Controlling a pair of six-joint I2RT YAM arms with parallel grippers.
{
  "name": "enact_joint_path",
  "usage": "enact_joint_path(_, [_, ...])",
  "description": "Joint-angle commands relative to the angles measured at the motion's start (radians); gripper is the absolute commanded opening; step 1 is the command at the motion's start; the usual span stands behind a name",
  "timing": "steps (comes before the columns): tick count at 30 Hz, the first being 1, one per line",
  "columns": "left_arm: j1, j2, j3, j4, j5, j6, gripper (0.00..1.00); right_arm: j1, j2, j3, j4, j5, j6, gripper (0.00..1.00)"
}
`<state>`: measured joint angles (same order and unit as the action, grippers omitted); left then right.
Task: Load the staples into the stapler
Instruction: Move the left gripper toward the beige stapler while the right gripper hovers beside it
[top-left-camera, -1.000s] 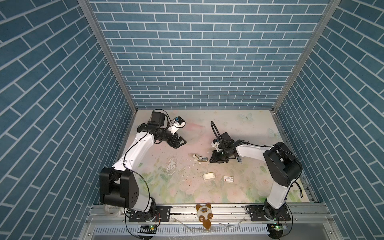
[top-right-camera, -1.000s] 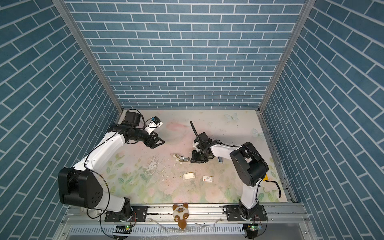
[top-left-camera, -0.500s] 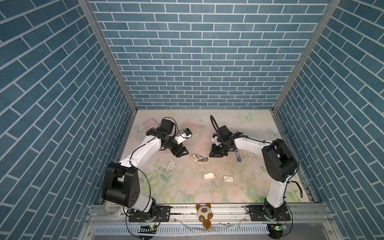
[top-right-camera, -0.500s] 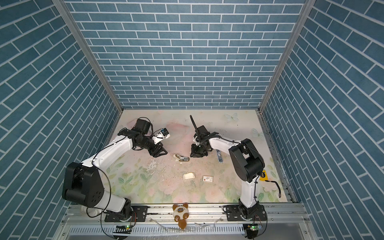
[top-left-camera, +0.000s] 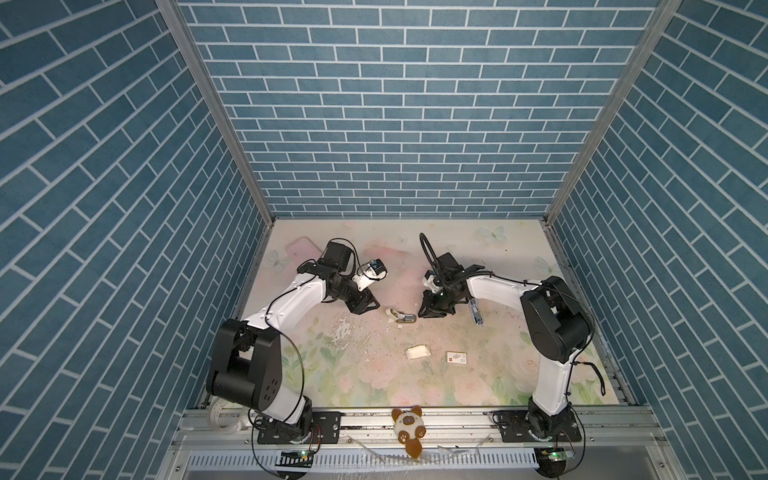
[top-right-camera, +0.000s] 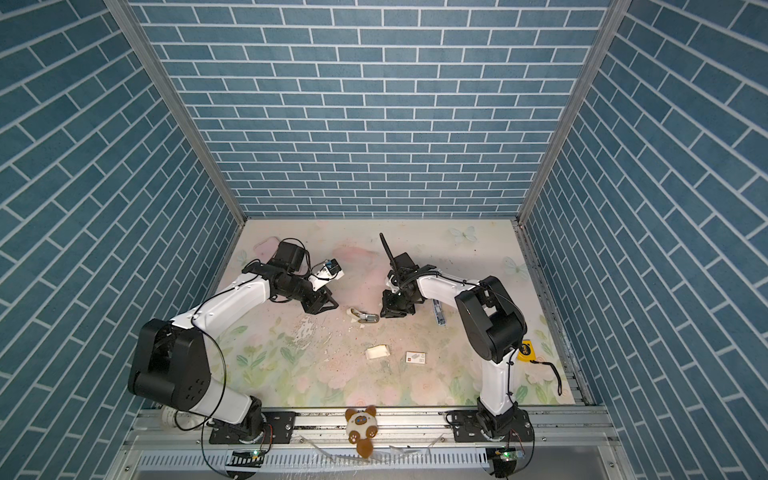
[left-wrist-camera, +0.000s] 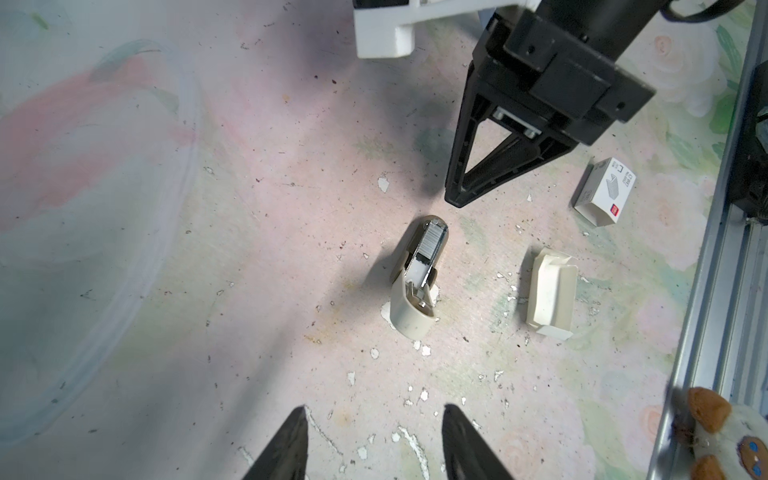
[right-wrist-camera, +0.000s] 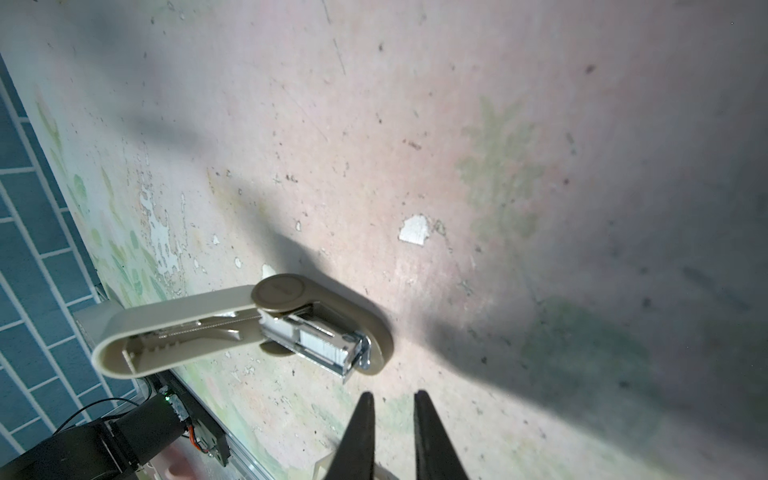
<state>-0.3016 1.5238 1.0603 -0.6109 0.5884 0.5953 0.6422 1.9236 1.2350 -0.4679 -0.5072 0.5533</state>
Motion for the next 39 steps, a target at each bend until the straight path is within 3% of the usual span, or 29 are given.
enact_joint_path(1, [-0.018, -0.017, -0.013, 0.035, 0.008, 0.006, 0.54, 0.004, 0.037, 0.027, -0.022, -0.025, 0.022, 0.2])
enact_joint_path(24, [-0.019, 0.003, -0.009, 0.05, 0.013, -0.008, 0.49, 0.019, 0.084, 0.069, -0.037, -0.032, 0.017, 0.19])
enact_joint_path(39, [-0.019, 0.069, 0.011, 0.018, 0.002, 0.072, 0.44, 0.027, 0.109, 0.085, -0.061, -0.031, 0.014, 0.15])
